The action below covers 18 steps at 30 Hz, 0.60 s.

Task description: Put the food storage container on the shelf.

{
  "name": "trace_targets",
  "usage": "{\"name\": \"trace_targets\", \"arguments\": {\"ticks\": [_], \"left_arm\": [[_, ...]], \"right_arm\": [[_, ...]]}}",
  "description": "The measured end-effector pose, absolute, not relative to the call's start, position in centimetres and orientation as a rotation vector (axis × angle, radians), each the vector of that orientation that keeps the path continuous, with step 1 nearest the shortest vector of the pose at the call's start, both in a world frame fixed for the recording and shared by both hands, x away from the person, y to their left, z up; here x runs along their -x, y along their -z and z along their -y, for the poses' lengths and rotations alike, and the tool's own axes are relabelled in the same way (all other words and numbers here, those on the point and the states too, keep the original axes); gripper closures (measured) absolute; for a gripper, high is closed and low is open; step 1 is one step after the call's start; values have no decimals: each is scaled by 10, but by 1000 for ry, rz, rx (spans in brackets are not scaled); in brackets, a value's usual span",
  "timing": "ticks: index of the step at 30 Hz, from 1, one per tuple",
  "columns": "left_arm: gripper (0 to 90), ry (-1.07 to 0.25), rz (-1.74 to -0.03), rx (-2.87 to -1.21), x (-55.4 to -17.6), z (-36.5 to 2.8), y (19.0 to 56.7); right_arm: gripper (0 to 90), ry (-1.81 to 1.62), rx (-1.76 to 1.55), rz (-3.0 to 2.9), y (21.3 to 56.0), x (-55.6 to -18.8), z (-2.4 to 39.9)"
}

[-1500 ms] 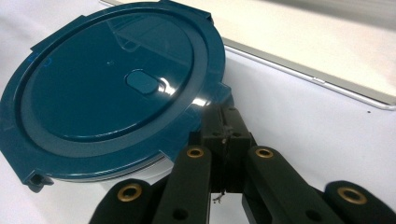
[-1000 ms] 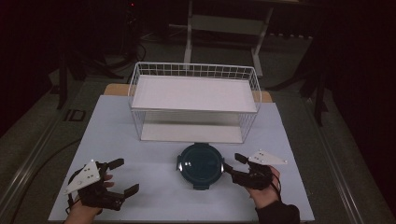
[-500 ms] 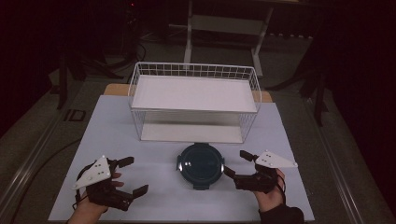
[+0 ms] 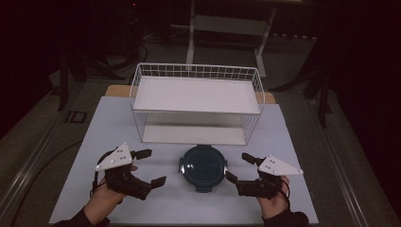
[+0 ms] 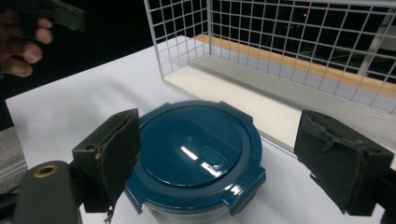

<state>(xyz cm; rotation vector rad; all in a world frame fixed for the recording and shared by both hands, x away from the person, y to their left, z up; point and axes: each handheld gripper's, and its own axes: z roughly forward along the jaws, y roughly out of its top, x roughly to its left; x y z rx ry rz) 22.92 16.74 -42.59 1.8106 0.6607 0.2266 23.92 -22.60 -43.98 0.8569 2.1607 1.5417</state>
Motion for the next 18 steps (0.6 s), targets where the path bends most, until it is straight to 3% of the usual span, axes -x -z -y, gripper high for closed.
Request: {"name": "trace_targets", "arguments": {"ticks": [12,18], "left_arm": [[1,-176,-677,-1815,-262,-142,429],[24,-80,-757,-1843,-283,-127,441]], "right_arm": [[101,-1565,-888,-2115,437,-236,228],[101,-1535,-907,-2095,440,-236,225]]}}
